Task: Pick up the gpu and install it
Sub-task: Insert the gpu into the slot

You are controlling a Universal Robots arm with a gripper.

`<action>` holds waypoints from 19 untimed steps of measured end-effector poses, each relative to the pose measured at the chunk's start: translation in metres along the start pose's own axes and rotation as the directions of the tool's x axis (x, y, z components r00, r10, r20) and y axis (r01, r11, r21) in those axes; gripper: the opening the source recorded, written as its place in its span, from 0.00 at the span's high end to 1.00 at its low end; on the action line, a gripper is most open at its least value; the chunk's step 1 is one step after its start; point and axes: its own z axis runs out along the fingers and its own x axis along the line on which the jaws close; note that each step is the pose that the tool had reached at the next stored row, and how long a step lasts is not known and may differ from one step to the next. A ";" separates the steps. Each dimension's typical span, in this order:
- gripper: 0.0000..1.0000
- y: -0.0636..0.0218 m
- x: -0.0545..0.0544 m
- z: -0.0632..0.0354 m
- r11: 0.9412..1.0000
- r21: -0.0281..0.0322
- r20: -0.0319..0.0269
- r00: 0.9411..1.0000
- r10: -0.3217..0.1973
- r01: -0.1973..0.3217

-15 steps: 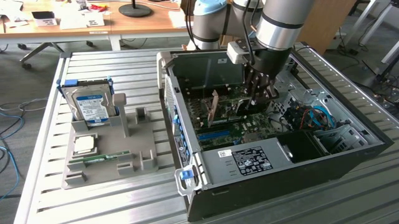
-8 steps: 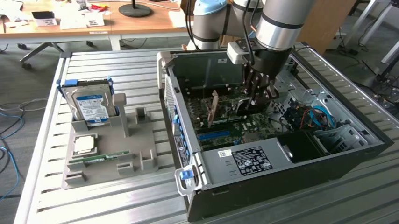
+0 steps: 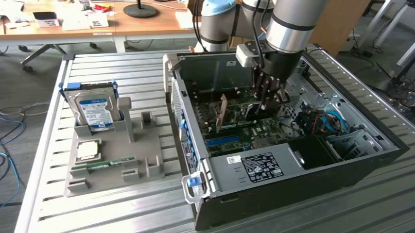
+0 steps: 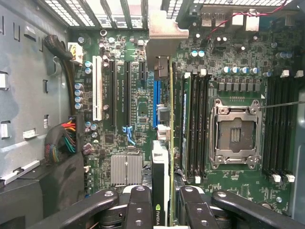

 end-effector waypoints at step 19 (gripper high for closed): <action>0.73 0.0001 0.000 0.0053 1.000 0.000 0.000 1.000 0.000 0.000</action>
